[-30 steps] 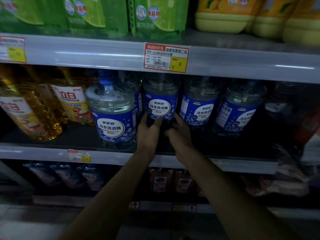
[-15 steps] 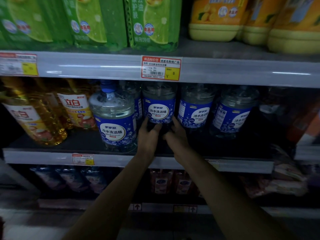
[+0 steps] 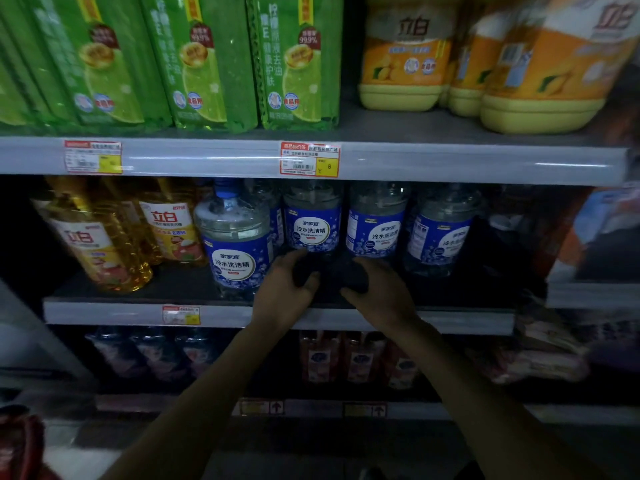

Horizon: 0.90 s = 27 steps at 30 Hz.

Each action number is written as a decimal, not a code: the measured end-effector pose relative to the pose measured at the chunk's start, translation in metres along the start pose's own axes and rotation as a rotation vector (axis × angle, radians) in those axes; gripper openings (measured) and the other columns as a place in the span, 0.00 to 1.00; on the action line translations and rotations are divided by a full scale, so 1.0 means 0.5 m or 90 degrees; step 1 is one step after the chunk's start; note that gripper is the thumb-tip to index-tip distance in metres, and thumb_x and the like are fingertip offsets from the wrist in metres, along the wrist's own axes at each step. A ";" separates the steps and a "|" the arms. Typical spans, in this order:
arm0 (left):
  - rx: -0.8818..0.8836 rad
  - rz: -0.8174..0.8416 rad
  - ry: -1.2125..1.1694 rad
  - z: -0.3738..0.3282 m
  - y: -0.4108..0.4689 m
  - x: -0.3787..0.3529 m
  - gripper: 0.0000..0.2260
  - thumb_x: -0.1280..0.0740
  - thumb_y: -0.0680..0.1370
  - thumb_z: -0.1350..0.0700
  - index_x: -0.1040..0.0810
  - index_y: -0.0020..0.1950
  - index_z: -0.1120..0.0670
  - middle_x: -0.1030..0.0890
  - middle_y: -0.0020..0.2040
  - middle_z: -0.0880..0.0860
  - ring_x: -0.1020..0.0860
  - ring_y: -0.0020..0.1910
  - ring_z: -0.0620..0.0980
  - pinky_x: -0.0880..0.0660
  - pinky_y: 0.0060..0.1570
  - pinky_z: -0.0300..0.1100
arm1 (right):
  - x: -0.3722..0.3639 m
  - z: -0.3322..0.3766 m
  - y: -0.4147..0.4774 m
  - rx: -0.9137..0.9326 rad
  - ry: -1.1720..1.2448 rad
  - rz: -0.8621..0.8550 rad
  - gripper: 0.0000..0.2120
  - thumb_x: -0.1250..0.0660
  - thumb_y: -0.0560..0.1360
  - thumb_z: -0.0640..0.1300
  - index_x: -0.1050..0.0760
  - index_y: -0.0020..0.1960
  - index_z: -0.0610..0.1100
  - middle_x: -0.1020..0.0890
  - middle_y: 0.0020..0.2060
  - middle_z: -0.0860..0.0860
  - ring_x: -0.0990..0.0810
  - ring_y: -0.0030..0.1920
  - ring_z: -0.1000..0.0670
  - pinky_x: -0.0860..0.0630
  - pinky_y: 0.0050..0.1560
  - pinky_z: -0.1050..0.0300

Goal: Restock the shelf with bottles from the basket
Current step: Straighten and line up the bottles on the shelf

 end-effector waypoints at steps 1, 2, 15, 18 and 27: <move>-0.018 0.003 0.039 -0.005 -0.009 0.003 0.28 0.34 0.76 0.42 0.28 0.75 0.47 0.24 0.70 0.52 0.24 0.68 0.52 0.24 0.66 0.53 | 0.011 -0.007 -0.011 0.012 -0.028 -0.001 0.35 0.26 0.74 0.55 0.34 0.77 0.49 0.29 0.74 0.49 0.29 0.72 0.46 0.28 0.70 0.49; -0.038 0.003 0.079 -0.015 -0.020 0.006 0.28 0.35 0.75 0.42 0.29 0.75 0.47 0.25 0.70 0.52 0.25 0.68 0.54 0.24 0.65 0.53 | 0.022 -0.012 -0.020 0.025 -0.054 -0.006 0.36 0.26 0.74 0.56 0.35 0.78 0.50 0.30 0.74 0.48 0.30 0.73 0.45 0.28 0.70 0.48; -0.119 0.024 0.161 -0.099 -0.061 -0.081 0.32 0.38 0.74 0.36 0.33 0.77 0.44 0.27 0.72 0.50 0.26 0.69 0.55 0.23 0.63 0.56 | 0.101 -0.076 -0.092 -0.004 -0.102 0.019 0.42 0.30 0.74 0.62 0.44 0.82 0.51 0.40 0.80 0.46 0.39 0.78 0.41 0.34 0.74 0.41; -0.110 0.019 0.143 -0.105 -0.050 -0.108 0.32 0.38 0.74 0.35 0.33 0.77 0.44 0.27 0.72 0.51 0.25 0.68 0.56 0.23 0.62 0.56 | 0.125 -0.087 -0.088 -0.024 -0.028 0.009 0.37 0.28 0.75 0.58 0.38 0.79 0.51 0.32 0.75 0.47 0.33 0.75 0.43 0.31 0.72 0.48; -0.156 -0.044 0.234 -0.082 0.012 -0.161 0.33 0.33 0.77 0.36 0.37 0.79 0.46 0.26 0.71 0.52 0.24 0.67 0.57 0.20 0.58 0.57 | 0.110 -0.117 -0.055 -0.073 -0.038 -0.008 0.38 0.28 0.76 0.58 0.40 0.80 0.49 0.33 0.77 0.47 0.34 0.76 0.45 0.33 0.73 0.51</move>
Point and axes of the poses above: each hand's wrist, its own y-axis towards the middle knuckle, its own x-axis out of the back of the hand, z = x × y, the point moved 3 cm from there along y, towards the middle knuckle
